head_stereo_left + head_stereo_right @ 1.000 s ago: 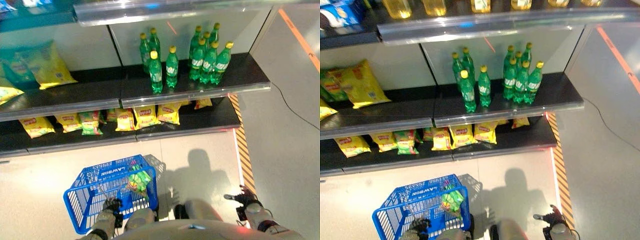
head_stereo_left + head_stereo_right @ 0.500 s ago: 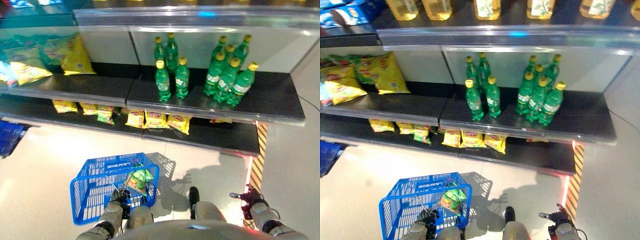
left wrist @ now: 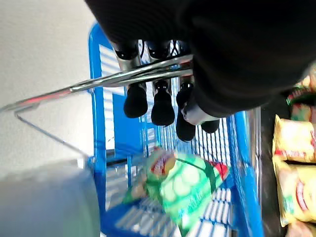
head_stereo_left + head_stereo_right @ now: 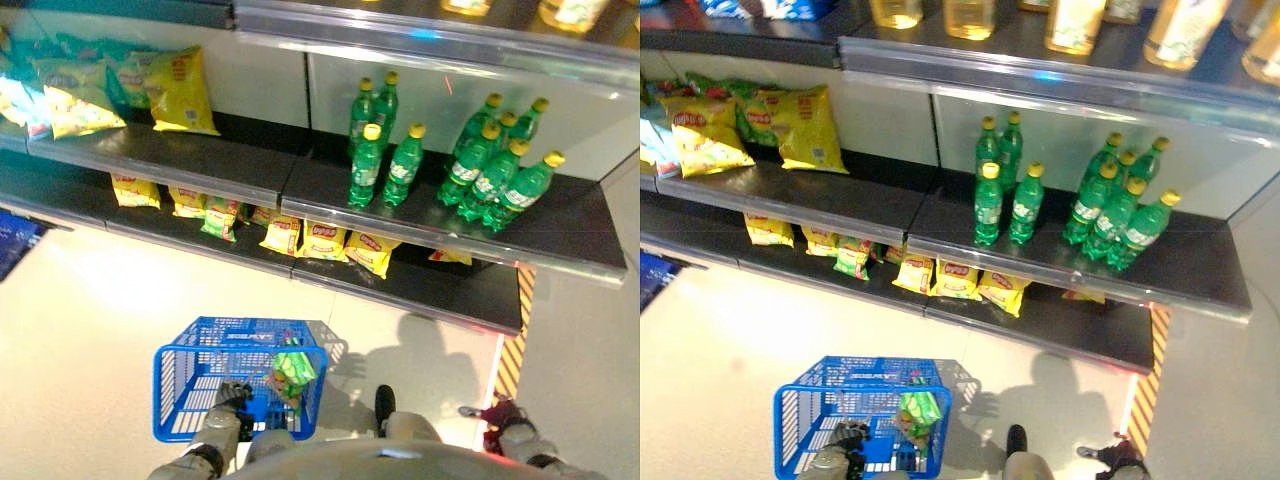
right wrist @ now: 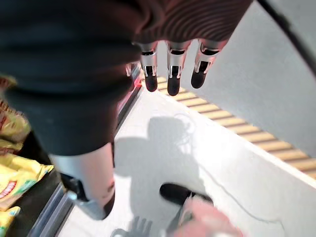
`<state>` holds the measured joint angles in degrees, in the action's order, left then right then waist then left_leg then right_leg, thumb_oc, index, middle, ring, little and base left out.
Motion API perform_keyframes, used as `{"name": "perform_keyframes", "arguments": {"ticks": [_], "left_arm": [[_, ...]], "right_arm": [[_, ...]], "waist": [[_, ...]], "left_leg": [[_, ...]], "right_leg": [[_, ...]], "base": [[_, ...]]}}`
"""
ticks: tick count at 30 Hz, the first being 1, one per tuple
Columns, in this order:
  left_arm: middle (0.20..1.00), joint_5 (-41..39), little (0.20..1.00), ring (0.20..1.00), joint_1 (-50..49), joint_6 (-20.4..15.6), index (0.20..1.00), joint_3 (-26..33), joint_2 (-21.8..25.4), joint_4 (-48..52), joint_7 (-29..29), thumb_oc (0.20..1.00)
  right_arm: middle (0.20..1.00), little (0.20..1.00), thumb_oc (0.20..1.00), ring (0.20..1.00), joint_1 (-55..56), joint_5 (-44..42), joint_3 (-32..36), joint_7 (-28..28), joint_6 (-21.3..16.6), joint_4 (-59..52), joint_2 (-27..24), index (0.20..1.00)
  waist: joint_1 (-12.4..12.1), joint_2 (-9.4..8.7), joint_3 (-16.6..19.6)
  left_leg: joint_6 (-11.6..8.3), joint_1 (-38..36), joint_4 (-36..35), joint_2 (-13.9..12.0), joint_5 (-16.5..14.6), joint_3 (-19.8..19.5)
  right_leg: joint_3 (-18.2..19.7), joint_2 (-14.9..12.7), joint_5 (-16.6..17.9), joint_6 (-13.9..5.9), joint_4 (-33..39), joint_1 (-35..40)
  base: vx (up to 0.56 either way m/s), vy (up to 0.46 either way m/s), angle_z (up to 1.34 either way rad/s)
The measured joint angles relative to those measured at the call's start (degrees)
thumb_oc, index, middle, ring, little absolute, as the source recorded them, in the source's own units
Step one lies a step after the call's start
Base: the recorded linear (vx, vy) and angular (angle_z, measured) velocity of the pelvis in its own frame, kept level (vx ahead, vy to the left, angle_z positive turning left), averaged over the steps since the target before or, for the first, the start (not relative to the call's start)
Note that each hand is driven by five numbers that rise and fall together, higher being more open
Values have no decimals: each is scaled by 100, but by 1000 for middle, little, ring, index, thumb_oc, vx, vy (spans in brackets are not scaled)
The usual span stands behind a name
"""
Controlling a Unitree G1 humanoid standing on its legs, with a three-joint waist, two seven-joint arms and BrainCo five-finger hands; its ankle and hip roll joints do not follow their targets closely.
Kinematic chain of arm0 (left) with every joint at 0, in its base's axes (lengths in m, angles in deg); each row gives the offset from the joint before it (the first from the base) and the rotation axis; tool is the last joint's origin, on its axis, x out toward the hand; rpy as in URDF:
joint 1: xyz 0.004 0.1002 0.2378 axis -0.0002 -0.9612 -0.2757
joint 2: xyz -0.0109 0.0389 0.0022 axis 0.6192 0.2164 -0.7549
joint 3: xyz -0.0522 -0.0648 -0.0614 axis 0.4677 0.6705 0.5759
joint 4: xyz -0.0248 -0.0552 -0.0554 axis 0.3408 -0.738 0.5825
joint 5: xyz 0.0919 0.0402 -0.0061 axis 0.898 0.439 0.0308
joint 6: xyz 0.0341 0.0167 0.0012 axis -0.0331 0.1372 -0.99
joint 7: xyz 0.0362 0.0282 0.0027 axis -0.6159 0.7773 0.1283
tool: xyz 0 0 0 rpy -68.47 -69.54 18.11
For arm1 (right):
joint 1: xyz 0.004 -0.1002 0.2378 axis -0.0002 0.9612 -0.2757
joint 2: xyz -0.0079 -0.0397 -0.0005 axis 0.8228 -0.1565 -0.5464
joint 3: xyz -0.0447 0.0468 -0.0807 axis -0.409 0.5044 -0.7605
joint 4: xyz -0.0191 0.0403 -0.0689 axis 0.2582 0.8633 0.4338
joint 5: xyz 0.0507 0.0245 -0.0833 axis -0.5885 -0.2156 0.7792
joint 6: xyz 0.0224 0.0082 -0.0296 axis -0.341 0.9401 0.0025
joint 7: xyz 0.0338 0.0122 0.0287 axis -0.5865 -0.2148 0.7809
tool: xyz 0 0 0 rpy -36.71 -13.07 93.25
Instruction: Pick up the snacks into the basket
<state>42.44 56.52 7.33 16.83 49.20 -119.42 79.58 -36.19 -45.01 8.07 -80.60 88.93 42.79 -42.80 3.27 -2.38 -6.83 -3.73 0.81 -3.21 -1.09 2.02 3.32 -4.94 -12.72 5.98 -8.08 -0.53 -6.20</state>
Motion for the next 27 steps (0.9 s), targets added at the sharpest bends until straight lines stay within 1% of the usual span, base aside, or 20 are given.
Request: {"name": "perform_keyframes", "arguments": {"ticks": [1,2,3,4,5,6,7,8,9,11,12,14,18,20,21,22,23,25,26,27], "left_arm": [[200,3,200,200,-42,5,200,37,29,-53,-10,200],[200,0,200,200,-32,15,200,49,49,-36,-16,200],[200,-9,200,200,-46,15,200,87,72,-32,-57,200],[200,-14,200,200,-71,-1,200,187,48,-47,-68,200],[200,-36,200,200,-144,0,200,279,7,-56,-99,200],[200,-51,200,200,-176,-15,200,278,-30,-42,-123,200],[200,-56,200,200,-231,-15,200,273,-30,-40,-135,200],[200,-104,200,200,-215,-15,200,273,-41,32,-137,200],[200,-128,200,200,-247,9,200,239,-53,126,-147,200],[200,-127,200,200,-266,6,200,195,-42,256,-160,200],[200,-128,200,200,-332,8,200,193,-28,378,-163,200],[200,-129,200,200,-451,-3,200,201,-24,681,-171,200],[200,-143,200,200,-631,6,200,105,-43,1624,-140,200],[200,-170,200,200,-641,-48,200,-11,-17,2241,-107,200],[200,-187,200,200,-621,-59,200,-69,35,2685,-54,200],[200,-189,200,200,-608,-84,200,-144,107,2997,-16,200],[200,-192,200,200,-426,-148,200,-198,180,3240,16,200],[200,-313,200,200,-286,-209,200,-260,285,3578,69,200],[200,-364,200,200,-256,-211,200,-253,289,3615,78,200],[200,-431,200,200,-269,-206,200,-241,364,3964,87,200]], "right_arm": [[1000,1000,1000,1000,-69,-53,-7,-1,-7,-121,99,1000],[1000,1000,1000,1000,-68,-56,-58,12,-9,-145,145,1000],[1000,1000,1000,1000,-164,-55,-96,17,-1,-137,185,1000],[1000,1000,1000,1000,-149,-69,-107,21,-3,-170,200,1000],[1000,1000,1000,1000,-170,-104,-149,30,-27,-259,204,1000],[1000,1000,1000,1000,-92,-130,-180,42,-28,-329,172,1000],[1000,1000,1000,1000,-79,-147,-188,47,-34,-330,166,1000],[1000,1000,1000,1000,-80,-159,-212,57,-27,-415,134,1000],[1000,1000,1000,1000,14,-201,-227,78,-69,-735,24,1000],[1000,1000,1000,1000,39,-201,-230,91,-124,-955,-78,1000],[1000,1000,1000,1000,37,-203,-272,100,-98,-1164,-142,1000],[1000,1000,1000,1000,94,-249,-292,104,-181,-2147,-320,1000],[1000,1000,1000,1000,161,-400,-123,51,-365,-3625,-586,1000],[1000,1000,1000,1000,110,-463,-15,-41,-490,-4342,-696,1000],[1000,1000,1000,1000,-20,-511,99,-132,-539,-4854,-714,1000],[1000,1000,1000,1000,-160,-572,125,-184,-639,-5034,-756,1000],[1000,1000,1000,1000,-478,-658,138,-249,-696,-5056,-839,1000],[1000,1000,1000,1000,-819,-722,148,-323,-697,-5175,-883,1000],[1000,1000,1000,1000,-951,-726,144,-342,-689,-5178,-881,1000],[1000,1000,1000,1000,-1255,-726,140,-405,-702,-5220,-895,1000]], "waist": [[-57,56,-47],[-59,23,-30],[-143,8,-96],[-187,24,-130],[-238,123,-139],[-291,184,-143],[-279,181,-123],[-269,194,-110],[-238,211,-110],[-256,191,-84],[-301,169,-71],[-238,177,-76],[-257,235,-126],[-257,286,-300],[-248,313,-456],[-240,315,-576],[-267,320,-807],[-260,327,-1099],[-285,329,-1154],[-282,313,-1312]], "left_leg": [[78,65,31,21,-40,123],[147,54,43,120,-61,144],[194,88,120,138,-101,362],[239,73,169,207,-151,413],[228,80,192,98,-199,432],[216,-45,163,1,-193,439],[192,-19,190,-16,-197,437],[175,-13,213,-29,-212,413],[170,-31,207,-48,-203,343],[114,-125,160,-64,-139,341],[103,-157,150,-84,-145,387],[91,-154,117,-111,-140,427],[68,-113,143,-116,-119,400],[73,51,261,-97,-116,347],[74,332,412,-93,-117,332],[77,550,546,-94,-125,310],[91,810,697,-94,-113,272],[85,1072,859,-105,-121,240],[87,1135,889,-106,-118,242],[86,1355,1021,-116,-123,245]], "right_leg": [[37,-106,52,18,-43,-103],[34,-109,110,38,-20,-123],[-63,-143,209,-31,-102,-266],[-190,-80,211,-12,-158,-303],[-68,204,-90,48,-251,-263],[-133,410,-244,155,-386,-234],[-58,461,-241,247,-310,-185],[-37,496,-241,247,-236,-111],[247,630,-228,242,-90,2],[449,720,-133,280,143,123],[406,729,-53,289,294,178],[428,743,70,306,527,282],[406,766,121,344,579,287],[369,742,160,358,545,185],[367,729,178,362,413,-76],[368,720,175,361,288,-283],[354,719,183,369,182,-509],[345,719,170,359,31,-753],[338,718,178,367,4,-810],[336,712,170,370,-136,-1039]], "base": [[-66,178,-37],[-46,323,-60],[18,145,-62],[75,235,-67],[62,113,-42],[69,142,-25],[15,52,-11],[38,47,12],[40,1,19],[21,-5,1],[-2,7,-23],[6,-7,-12],[-75,-22,4],[-260,-18,10],[-240,-17,7],[-209,-20,8],[-135,-13,10],[-126,-2,7],[-157,3,0],[-113,-2,-1]]}}
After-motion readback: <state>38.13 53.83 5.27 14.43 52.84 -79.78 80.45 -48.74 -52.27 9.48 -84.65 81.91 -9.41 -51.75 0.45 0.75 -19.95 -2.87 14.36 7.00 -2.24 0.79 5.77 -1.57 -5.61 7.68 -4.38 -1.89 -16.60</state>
